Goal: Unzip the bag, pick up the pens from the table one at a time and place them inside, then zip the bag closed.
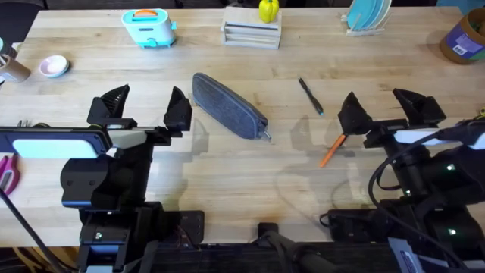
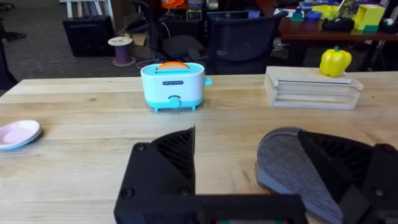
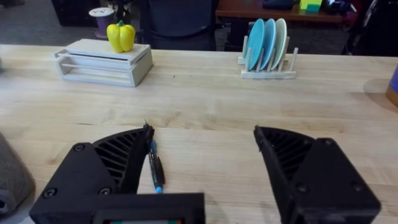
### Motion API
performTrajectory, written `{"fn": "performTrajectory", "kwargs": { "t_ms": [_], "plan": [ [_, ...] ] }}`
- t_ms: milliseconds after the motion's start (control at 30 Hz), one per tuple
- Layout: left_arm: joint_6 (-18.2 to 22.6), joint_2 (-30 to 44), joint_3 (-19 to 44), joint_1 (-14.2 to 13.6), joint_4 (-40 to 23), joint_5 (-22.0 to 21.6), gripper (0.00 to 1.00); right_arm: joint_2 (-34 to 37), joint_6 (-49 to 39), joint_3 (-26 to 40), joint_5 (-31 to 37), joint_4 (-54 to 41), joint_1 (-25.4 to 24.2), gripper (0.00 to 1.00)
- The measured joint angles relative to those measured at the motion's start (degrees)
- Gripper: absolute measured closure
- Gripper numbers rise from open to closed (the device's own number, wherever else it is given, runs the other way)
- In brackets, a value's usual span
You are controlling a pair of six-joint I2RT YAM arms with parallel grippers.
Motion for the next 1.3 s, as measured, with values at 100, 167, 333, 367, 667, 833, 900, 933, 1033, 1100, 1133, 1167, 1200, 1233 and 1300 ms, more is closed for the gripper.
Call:
{"fn": "performTrajectory", "kwargs": {
  "t_ms": [100,167,333,367,667,833,900,933,1033,1100,1133,1167,1200,1233,1300],
  "plan": [
    [0.0,0.0,0.0,0.0,0.0,0.0,0.009,0.0,0.0,0.0,0.0,0.0,0.0,0.005],
    [0.0,0.0,0.0,0.0,0.0,0.0,0.008,0.0,0.0,0.0,0.0,0.0,0.0,0.004],
    [0.0,0.0,0.0,0.0,0.0,0.0,0.008,0.0,0.0,0.0,0.0,0.0,0.0,0.004],
    [0.1,0.0,0.0,0.0,-0.1,0.0,0.008,0.0,0.0,0.0,0.0,0.2,0.0,0.004],
    [0.4,0.2,3.3,0.0,-10.7,-0.2,0.009,0.5,0.7,4.5,-0.1,-10.3,0.0,0.005],
    [3.1,4.0,13.6,0.0,-21.8,-0.4,0.009,6.8,1.1,15.3,-0.8,-25.7,0.0,0.006],
    [4.5,7.8,19.3,0.0,-24.1,-0.4,0.009,10.9,1.2,21.2,-1.1,-30.3,0.0,0.006],
    [5.2,10.1,22.2,0.0,-25.3,-0.4,0.009,13.0,1.1,24.0,-1.3,-31.9,0.0,0.006],
    [6.3,17.6,30.1,0.0,-28.1,-0.4,0.009,20.2,1.3,33.4,-2.0,-37.6,0.0,0.006],
    [7.5,23.2,35.3,0.0,-30.6,0.0,0.009,25.2,1.3,39.5,-2.9,-41.1,0.0,0.006],
    [8.2,25.9,37.7,0.0,-31.8,0.3,0.009,27.5,1.3,42.2,-3.3,-42.4,0.0,0.006],
    [8.9,28.8,40.3,0.0,-33.1,0.7,0.008,30.0,1.3,45.2,-3.5,-44.5,0.0,0.006],
    [9.6,31.7,42.9,0.0,-34.5,1.1,0.009,32.0,1.3,47.7,-3.7,-45.9,0.0,0.006],
    [10.1,34.4,45.5,0.0,-35.7,1.4,0.009,34.0,1.4,50.3,-3.9,-47.8,0.0,0.006],
    [11.0,39.6,50.7,0.0,-38.7,1.8,0.009,37.6,1.3,54.9,-4.2,-51.0,0.0,0.006]
  ]
}}
